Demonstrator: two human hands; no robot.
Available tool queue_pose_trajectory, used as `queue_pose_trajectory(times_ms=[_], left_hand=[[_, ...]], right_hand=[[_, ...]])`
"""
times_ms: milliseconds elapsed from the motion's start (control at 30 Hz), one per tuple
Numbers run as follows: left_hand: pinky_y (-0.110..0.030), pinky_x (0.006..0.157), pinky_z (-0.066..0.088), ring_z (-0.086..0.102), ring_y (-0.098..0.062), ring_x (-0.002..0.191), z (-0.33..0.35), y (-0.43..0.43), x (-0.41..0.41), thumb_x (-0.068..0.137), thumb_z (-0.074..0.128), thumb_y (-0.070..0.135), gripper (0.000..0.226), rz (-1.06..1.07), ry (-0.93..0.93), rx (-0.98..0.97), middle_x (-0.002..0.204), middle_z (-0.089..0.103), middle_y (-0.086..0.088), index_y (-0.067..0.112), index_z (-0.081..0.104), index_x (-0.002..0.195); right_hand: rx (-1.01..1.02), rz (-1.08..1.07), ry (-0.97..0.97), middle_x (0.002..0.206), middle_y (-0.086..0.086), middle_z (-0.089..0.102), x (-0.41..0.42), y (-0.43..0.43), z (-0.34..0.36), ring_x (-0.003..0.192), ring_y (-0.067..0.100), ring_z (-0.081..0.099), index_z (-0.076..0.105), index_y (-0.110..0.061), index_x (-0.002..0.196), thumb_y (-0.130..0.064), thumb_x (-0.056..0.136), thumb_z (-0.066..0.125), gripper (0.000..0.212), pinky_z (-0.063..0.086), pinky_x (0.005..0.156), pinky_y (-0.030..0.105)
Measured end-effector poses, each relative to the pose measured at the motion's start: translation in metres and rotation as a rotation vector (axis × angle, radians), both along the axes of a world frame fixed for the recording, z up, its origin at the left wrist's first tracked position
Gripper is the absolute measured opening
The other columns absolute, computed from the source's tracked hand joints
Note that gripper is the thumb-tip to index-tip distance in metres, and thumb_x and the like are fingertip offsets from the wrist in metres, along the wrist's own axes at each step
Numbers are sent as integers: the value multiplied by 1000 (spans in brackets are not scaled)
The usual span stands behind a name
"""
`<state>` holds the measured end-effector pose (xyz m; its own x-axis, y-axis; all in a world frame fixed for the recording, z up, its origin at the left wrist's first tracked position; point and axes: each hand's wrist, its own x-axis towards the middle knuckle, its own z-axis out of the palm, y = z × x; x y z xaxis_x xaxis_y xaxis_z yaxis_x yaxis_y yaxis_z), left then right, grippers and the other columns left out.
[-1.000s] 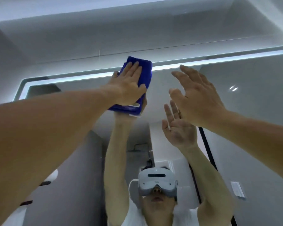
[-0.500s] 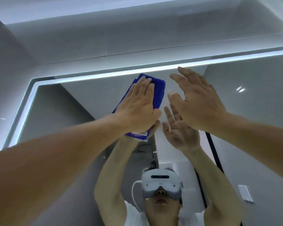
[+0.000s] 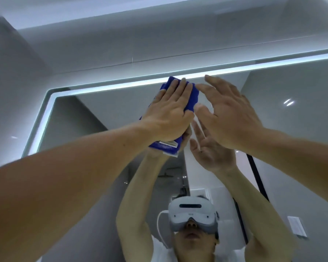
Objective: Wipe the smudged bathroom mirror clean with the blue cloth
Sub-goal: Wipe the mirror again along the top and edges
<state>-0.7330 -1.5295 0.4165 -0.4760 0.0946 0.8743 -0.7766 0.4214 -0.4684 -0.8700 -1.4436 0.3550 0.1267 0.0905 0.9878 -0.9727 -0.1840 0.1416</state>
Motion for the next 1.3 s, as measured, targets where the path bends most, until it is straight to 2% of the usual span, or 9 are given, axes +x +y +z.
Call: queue_pose_trajectory(times_ms=[167,333,567,733,833,933,1100,1200,1300], left_hand=[[-43,122,1,-9,-21,151,71,16,18,98,23,30,66,77,226,100,165,-8,-2,14,-6,155],[-40,122,-4,-12,-20,150,49,11,12,97,23,32,69,62,340,140,164,-12,-3,12,-9,154],[-32,119,-12,-26,-7,144,-30,-3,29,96,16,44,69,51,-43,12,161,-21,8,23,-17,153],[-40,122,-2,-13,-17,150,63,9,56,99,25,33,68,116,268,176,164,-13,0,15,-8,155],[-40,122,-3,-13,-17,150,62,7,52,97,29,33,72,122,291,190,164,-13,-1,13,-9,155],[-40,123,-2,-15,-16,150,15,8,51,94,29,39,77,85,230,147,164,-14,-3,12,-11,154],[-35,121,-4,-15,-13,149,-117,-4,69,93,28,46,78,96,-172,-51,164,-11,-1,16,-7,156],[-32,121,-7,-20,-8,147,-75,-4,81,90,27,51,80,127,-230,-76,161,-18,4,23,-13,154],[-35,122,-5,-17,-10,148,4,3,81,94,33,47,80,124,12,70,163,-16,3,20,-13,154]], right_hand=[[24,-21,-36,161,-9,18,6,3,5,149,15,10,29,-32,150,-53,87,22,66,8,117,40],[42,-13,-28,162,-8,16,6,8,10,149,14,7,27,-31,151,-51,87,21,68,8,118,40],[17,42,-41,162,-4,17,20,14,21,149,15,7,26,-26,152,-42,97,31,58,10,118,41],[45,-13,-28,162,-7,13,16,19,13,149,14,5,24,-29,152,-45,96,31,59,7,119,40],[44,-25,-27,162,-8,13,4,25,11,149,11,5,25,-30,152,-43,97,33,57,7,118,38],[51,0,-57,162,-9,13,1,29,7,149,11,6,25,-31,152,-51,88,25,67,7,118,39],[53,51,-73,161,-8,17,13,25,-7,148,13,10,28,-30,150,-51,87,23,67,12,117,40],[60,36,-62,160,-7,20,20,20,-14,148,14,13,30,-30,150,-51,87,23,66,13,117,39],[74,38,-83,161,-8,19,29,17,-15,148,14,12,29,-31,150,-52,87,23,66,10,117,38]])
